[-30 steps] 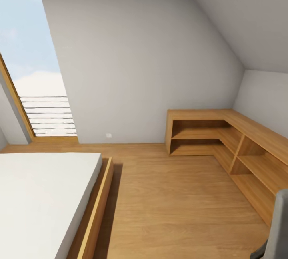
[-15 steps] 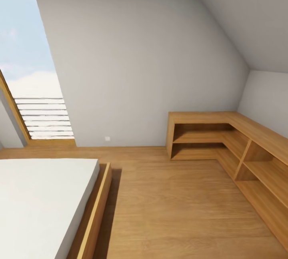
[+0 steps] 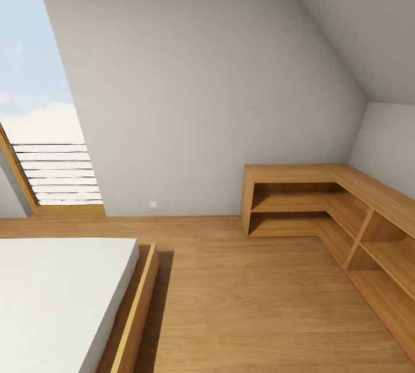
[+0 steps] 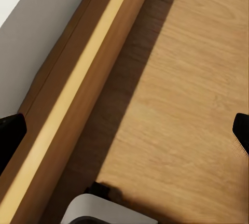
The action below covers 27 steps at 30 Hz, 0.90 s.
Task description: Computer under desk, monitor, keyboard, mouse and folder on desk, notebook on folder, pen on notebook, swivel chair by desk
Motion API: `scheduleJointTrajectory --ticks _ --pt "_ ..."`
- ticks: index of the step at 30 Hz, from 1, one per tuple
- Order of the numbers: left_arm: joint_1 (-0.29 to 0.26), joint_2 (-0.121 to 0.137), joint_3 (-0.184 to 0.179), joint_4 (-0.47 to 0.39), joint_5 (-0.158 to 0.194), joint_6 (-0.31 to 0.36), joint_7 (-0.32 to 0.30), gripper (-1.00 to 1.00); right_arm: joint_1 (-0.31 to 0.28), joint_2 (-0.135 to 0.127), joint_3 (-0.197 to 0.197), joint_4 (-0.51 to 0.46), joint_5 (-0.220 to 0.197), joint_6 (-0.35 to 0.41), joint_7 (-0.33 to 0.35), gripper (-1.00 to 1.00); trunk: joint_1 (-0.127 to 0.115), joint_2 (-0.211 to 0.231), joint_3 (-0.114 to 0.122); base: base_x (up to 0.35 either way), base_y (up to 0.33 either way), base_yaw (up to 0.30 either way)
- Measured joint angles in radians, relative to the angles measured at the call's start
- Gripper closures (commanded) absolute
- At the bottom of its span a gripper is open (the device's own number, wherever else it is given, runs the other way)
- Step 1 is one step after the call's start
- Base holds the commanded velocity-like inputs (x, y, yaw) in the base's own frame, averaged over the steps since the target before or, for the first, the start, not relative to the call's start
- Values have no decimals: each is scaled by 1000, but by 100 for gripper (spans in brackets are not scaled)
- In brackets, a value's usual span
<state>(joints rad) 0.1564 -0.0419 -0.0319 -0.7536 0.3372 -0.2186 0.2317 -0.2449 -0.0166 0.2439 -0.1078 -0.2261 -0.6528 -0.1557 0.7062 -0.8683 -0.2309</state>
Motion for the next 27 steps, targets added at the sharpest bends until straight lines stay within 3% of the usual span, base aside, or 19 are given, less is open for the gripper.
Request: scheduleJointTrajectory --ticks 27 --pt "0 0 0 0 0 1 0 -100 0 0 0 0 0 0 0 -100 0 0 0 310 0 0"
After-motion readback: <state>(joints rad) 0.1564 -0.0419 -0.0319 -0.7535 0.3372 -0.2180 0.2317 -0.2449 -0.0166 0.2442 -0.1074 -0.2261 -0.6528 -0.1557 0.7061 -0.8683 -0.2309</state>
